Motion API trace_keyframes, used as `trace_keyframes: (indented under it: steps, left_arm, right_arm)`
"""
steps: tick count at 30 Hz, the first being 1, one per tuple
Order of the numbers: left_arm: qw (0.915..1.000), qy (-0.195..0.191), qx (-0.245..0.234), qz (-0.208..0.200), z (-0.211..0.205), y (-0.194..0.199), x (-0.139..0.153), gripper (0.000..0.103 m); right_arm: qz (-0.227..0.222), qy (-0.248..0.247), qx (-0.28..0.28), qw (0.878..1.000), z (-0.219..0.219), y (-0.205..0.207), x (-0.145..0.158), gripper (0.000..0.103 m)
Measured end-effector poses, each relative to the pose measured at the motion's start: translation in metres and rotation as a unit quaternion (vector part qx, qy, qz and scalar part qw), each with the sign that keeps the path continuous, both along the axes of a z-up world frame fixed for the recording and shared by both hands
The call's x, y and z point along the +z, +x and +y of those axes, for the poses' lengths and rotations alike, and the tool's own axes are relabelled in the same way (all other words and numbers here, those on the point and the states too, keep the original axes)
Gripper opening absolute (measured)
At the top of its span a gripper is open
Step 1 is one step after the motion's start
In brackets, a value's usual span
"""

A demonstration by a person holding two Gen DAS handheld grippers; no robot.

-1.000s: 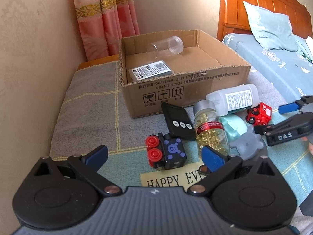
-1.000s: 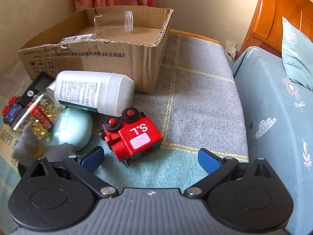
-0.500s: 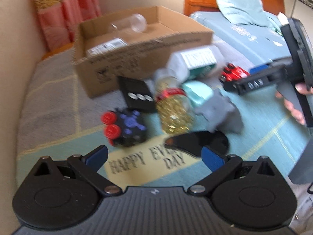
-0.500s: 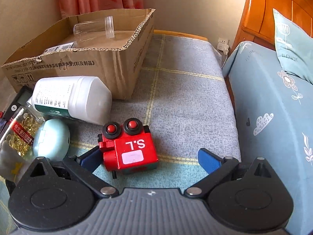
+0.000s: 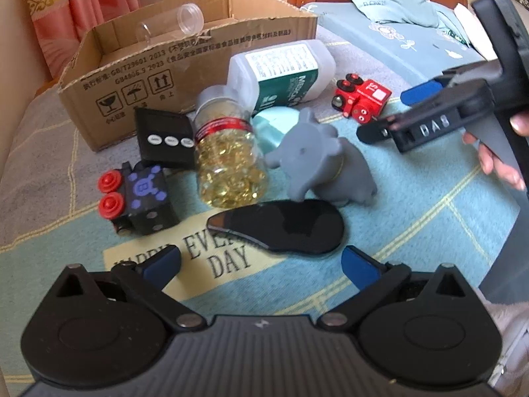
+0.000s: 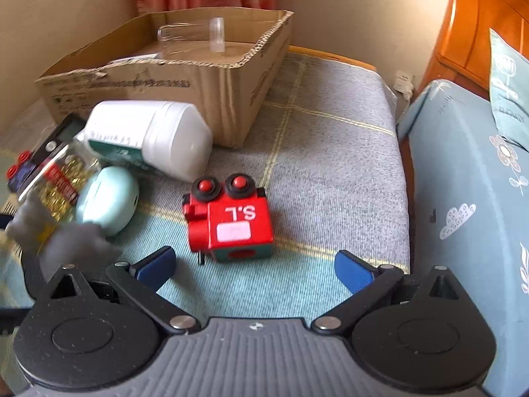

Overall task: Organize rigid objects
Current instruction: 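Move the right tool toward the red toy train, then close the right tool on the red toy train while the left tool grasps the black eye mask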

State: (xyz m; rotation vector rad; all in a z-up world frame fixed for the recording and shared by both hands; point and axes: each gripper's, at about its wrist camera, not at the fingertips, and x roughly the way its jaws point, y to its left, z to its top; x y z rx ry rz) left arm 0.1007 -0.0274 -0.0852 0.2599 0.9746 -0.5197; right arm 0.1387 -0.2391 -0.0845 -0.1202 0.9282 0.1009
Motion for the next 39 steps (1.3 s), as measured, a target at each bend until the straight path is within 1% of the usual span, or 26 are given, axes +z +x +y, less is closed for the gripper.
trace_keyframes:
  steps: [5, 10, 15, 17, 20, 21, 22, 28, 35, 39]
  left_arm:
    - [0.9998, -0.006, 0.013, -0.013, -0.006, 0.003, -0.001, 0.103]
    - [0.9996, -0.007, 0.02, -0.016, -0.013, 0.007, -0.002, 0.103]
    - [0.9996, -0.01, 0.013, -0.022, -0.019, 0.008, -0.004, 0.103]
    - [0.9996, -0.012, 0.012, -0.023, -0.018, 0.008, -0.004, 0.101]
    - [0.9995, -0.014, 0.003, -0.028, -0.018, 0.004, -0.002, 0.096]
    - [0.9994, -0.016, 0.0, -0.029, -0.017, 0.003, -0.001, 0.091]
    - [0.9994, -0.017, -0.003, -0.031, -0.016, 0.002, 0.0, 0.09]
    - [0.9995, -0.014, 0.007, -0.027, -0.004, -0.001, 0.001, 0.09]
    - [0.9987, -0.012, 0.044, -0.021, 0.024, -0.005, 0.001, 0.09]
    - [0.9985, -0.012, 0.048, -0.023, 0.026, -0.004, 0.001, 0.09]
  right_arm:
    - [-0.009, 0.001, 0.015, 1.0, -0.002, -0.007, -0.001, 0.103]
    - [-0.015, 0.003, 0.028, 0.999, -0.004, -0.01, -0.001, 0.103]
    - [-0.019, 0.003, 0.047, 0.999, -0.006, -0.012, -0.001, 0.103]
    - [-0.015, 0.003, 0.056, 0.998, -0.006, -0.012, -0.001, 0.103]
    - [-0.011, 0.002, 0.063, 0.998, -0.007, -0.011, -0.001, 0.103]
    - [-0.01, 0.002, 0.063, 0.998, -0.007, -0.01, -0.001, 0.103]
    - [-0.009, 0.002, 0.065, 0.998, -0.007, -0.009, 0.0, 0.103]
    - [-0.01, 0.002, 0.077, 0.997, -0.006, -0.007, -0.001, 0.103]
    - [-0.014, 0.005, 0.099, 0.995, -0.003, 0.001, -0.001, 0.103]
    - [-0.02, 0.006, 0.104, 0.994, 0.005, 0.012, -0.003, 0.103]
